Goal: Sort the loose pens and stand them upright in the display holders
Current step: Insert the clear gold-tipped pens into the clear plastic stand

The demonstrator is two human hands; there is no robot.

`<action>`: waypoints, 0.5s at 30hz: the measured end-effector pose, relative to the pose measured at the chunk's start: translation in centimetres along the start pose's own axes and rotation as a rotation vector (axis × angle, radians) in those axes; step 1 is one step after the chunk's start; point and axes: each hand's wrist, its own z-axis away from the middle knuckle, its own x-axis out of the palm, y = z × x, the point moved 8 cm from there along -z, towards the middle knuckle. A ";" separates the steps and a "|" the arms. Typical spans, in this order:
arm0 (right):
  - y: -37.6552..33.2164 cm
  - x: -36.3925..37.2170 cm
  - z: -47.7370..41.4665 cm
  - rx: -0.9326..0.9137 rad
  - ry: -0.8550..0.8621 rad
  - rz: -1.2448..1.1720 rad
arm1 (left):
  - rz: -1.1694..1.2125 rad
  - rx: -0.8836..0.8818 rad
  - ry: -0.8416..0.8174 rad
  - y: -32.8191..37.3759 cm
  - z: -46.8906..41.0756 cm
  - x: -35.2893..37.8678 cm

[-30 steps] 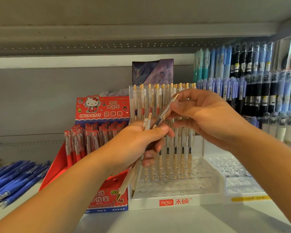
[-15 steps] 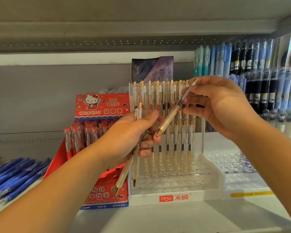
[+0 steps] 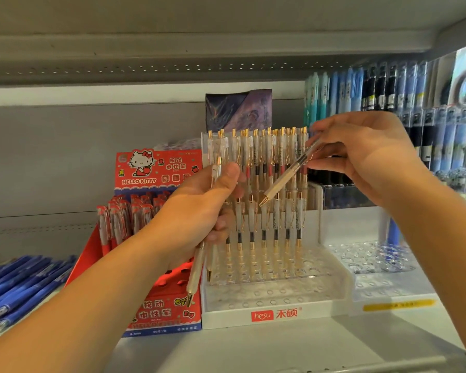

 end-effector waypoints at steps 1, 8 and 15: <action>0.0 -0.1 -0.1 -0.008 -0.006 0.041 | 0.029 -0.006 0.004 0.1 0.0 -0.1; 0.4 0.5 -0.3 -0.073 -0.163 0.572 | 0.191 0.019 -0.117 0.7 -0.2 0.4; 0.8 0.8 -0.3 -0.111 -0.239 0.917 | 0.088 0.069 -0.073 0.5 -0.6 0.0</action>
